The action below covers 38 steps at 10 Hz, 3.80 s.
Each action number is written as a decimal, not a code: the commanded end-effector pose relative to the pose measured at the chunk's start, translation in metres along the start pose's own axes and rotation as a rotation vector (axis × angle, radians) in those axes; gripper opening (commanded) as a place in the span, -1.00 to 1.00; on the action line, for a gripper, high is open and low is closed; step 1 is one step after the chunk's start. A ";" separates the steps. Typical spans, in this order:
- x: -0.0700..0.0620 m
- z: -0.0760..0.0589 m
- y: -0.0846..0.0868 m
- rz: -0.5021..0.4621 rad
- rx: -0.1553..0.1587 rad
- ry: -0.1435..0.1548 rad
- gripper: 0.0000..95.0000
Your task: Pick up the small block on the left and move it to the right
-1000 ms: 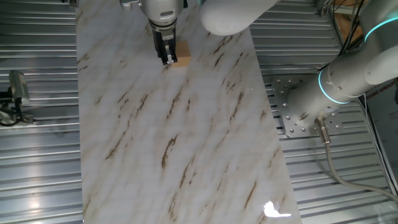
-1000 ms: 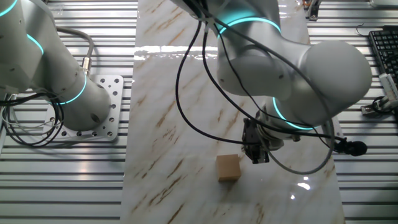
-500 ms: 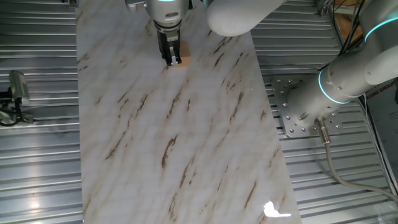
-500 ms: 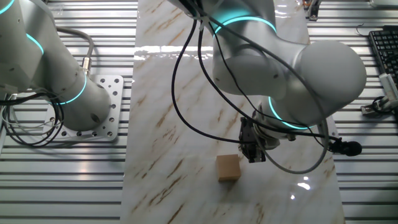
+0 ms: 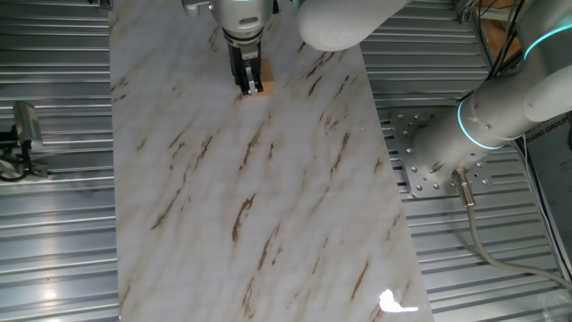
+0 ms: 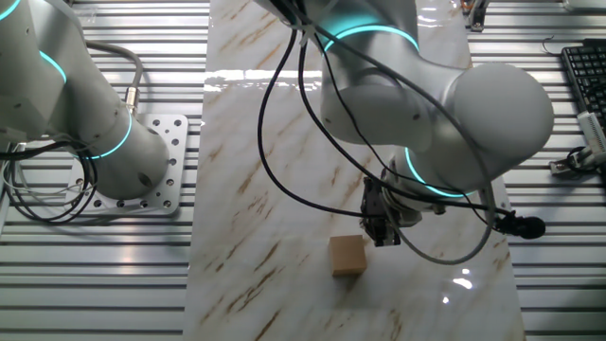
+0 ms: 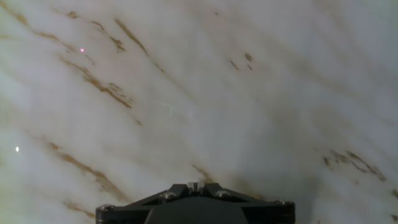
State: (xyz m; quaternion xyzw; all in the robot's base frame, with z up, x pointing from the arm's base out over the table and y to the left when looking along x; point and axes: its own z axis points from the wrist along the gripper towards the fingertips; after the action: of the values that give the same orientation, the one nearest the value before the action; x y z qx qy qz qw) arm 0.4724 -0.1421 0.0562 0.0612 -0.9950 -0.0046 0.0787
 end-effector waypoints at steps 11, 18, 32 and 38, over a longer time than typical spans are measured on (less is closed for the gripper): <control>-0.002 0.003 -0.002 0.041 0.052 0.003 -1.00; -0.002 0.003 -0.002 0.011 0.041 0.001 -1.00; -0.002 0.003 -0.002 -0.188 0.012 0.003 -1.00; -0.002 0.003 -0.002 -0.191 0.046 0.011 -1.00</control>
State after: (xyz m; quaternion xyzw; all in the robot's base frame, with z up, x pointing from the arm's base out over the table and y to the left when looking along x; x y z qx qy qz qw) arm 0.4735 -0.1434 0.0527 0.1578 -0.9840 0.0107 0.0814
